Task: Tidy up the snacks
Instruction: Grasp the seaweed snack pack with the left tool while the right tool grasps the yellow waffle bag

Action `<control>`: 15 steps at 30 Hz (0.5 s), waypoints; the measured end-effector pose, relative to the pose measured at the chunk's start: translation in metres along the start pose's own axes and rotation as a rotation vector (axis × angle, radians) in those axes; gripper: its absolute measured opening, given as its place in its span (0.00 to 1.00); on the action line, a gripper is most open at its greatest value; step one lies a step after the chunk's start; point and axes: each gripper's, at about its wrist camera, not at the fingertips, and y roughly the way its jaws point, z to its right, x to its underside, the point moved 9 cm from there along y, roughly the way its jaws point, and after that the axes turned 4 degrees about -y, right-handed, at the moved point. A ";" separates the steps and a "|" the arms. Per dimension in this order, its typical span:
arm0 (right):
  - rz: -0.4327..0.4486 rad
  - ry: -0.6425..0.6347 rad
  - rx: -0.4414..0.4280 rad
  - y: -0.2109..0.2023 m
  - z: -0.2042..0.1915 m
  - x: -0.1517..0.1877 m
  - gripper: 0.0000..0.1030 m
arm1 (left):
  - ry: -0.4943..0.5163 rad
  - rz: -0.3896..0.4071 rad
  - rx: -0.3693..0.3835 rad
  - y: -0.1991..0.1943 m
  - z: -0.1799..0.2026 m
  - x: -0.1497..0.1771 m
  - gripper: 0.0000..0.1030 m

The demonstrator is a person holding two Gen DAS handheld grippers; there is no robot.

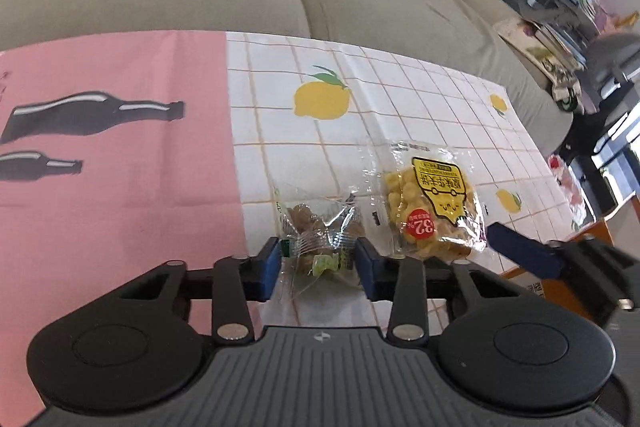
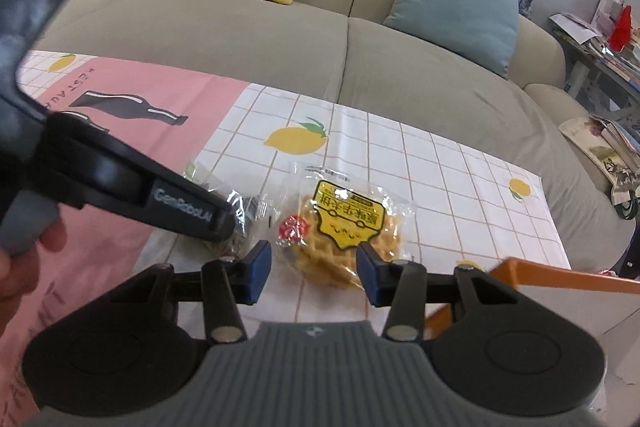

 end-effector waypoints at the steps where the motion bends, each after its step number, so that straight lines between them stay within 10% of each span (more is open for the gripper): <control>1: -0.004 0.002 -0.003 0.003 -0.002 0.000 0.46 | -0.011 0.003 -0.010 -0.003 -0.004 0.000 0.39; 9: -0.009 -0.048 0.040 0.024 -0.021 0.002 0.56 | -0.059 0.033 -0.090 -0.037 -0.037 0.015 0.36; 15: 0.001 -0.135 0.130 0.029 -0.027 0.001 0.19 | -0.052 0.030 -0.119 -0.057 -0.041 0.037 0.33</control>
